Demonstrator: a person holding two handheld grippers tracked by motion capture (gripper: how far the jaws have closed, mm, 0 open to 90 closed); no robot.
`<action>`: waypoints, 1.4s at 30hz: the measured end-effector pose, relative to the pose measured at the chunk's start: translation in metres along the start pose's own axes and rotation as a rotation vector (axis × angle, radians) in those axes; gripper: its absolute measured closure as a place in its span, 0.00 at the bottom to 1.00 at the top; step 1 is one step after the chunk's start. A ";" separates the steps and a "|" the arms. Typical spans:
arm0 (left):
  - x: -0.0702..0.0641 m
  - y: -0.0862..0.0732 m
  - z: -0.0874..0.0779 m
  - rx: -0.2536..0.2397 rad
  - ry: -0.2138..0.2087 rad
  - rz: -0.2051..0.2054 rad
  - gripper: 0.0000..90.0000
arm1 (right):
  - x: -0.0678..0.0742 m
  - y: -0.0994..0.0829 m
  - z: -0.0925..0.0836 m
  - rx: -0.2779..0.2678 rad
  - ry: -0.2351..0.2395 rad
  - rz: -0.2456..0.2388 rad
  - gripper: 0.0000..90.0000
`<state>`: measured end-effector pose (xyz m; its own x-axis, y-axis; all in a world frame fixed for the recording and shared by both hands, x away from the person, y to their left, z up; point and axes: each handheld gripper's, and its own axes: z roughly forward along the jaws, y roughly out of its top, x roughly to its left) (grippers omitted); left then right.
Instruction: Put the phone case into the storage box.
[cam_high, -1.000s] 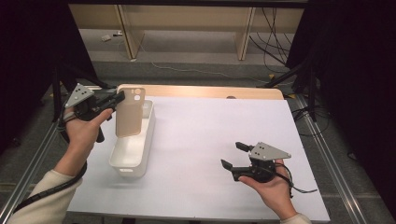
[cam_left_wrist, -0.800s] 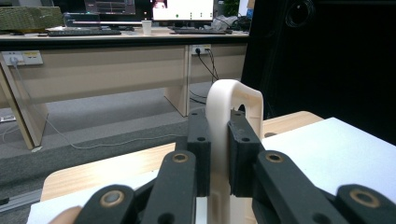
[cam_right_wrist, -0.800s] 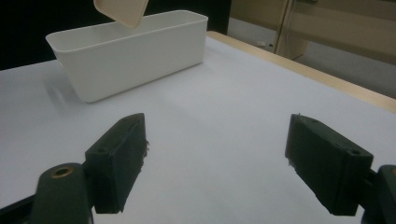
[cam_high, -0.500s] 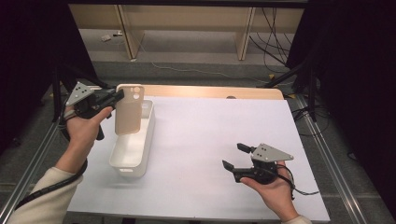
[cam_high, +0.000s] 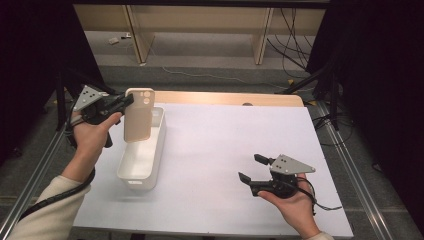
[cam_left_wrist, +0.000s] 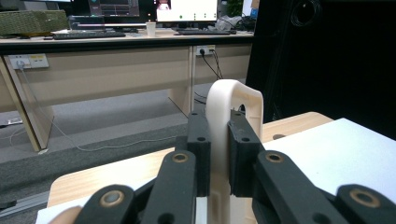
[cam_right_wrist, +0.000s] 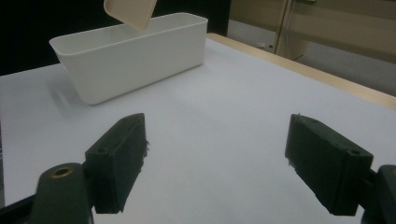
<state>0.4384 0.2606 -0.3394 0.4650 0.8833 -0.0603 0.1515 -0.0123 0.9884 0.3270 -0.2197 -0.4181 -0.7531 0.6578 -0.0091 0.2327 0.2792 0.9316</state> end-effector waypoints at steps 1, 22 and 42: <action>0.000 0.000 0.001 0.001 0.002 0.000 0.90 | 0.000 -0.001 0.001 -0.012 -0.009 0.004 0.24; 0.004 0.000 0.012 0.005 0.010 0.009 0.90 | 0.001 -0.001 -0.002 -0.002 0.005 0.015 0.24; 0.006 -0.002 0.023 0.012 0.011 0.019 0.90 | 0.002 -0.002 -0.004 0.004 -0.003 0.014 0.24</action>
<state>0.4611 0.2546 -0.3445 0.4585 0.8878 -0.0401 0.1530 -0.0345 0.9876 0.3225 -0.2223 -0.4188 -0.7481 0.6635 0.0026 0.2452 0.2729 0.9303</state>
